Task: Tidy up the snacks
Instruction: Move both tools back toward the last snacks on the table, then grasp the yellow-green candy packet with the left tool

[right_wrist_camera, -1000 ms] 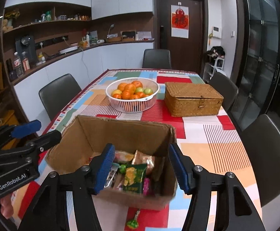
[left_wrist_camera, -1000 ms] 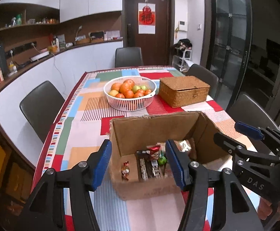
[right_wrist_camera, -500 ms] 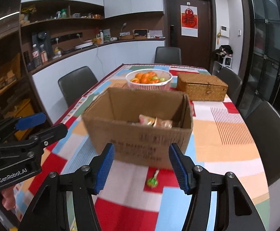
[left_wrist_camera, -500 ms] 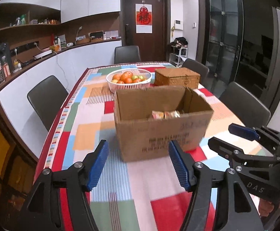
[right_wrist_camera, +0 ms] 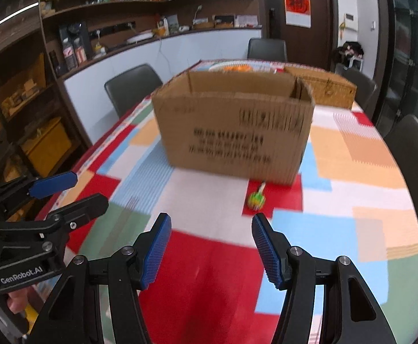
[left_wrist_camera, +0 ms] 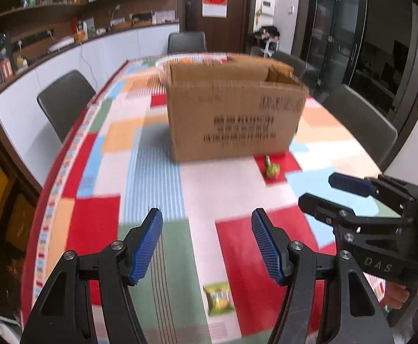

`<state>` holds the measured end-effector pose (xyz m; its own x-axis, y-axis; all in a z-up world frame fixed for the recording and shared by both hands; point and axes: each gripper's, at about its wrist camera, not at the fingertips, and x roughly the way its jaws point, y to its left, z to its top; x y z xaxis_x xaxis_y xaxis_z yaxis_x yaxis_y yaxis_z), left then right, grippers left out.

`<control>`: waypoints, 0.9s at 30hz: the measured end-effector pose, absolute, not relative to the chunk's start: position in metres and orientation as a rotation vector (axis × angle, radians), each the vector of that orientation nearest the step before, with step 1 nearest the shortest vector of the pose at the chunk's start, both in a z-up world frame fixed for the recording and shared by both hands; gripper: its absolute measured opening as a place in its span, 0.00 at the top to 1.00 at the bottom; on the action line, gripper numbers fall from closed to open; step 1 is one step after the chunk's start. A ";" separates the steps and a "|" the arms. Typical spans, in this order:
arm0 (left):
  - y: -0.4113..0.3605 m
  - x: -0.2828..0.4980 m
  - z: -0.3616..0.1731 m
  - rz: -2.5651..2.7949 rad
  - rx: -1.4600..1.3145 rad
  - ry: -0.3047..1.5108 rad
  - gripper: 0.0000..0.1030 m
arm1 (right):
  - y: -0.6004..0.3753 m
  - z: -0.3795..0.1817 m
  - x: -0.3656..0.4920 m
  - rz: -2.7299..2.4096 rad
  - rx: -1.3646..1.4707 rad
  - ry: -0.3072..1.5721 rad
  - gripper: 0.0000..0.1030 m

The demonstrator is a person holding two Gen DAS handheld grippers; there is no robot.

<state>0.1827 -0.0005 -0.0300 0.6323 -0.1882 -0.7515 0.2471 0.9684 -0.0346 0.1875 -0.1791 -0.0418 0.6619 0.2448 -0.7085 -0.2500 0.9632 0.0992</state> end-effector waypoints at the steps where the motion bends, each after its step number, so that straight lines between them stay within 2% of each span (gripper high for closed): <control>1: 0.001 0.179 -0.037 -0.248 0.072 0.871 0.38 | -0.177 -0.048 0.185 0.280 -0.013 0.815 0.42; 13: 0.009 0.160 -0.104 -0.268 0.008 1.109 0.45 | -0.158 -0.101 0.174 0.297 -0.103 0.970 0.42; 19: 0.007 0.160 -0.117 -0.270 -0.014 1.169 0.55 | -0.153 -0.120 0.173 0.309 -0.119 1.032 0.42; 27: -0.007 0.161 -0.129 -0.275 0.024 1.212 0.61 | -0.156 -0.131 0.175 0.305 -0.094 1.073 0.42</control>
<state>0.1611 -0.0068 -0.1285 0.3218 -0.1972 -0.9260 0.2223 0.9665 -0.1286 0.1753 -0.1562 -0.1308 0.4402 0.1996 -0.8754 -0.2903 0.9543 0.0716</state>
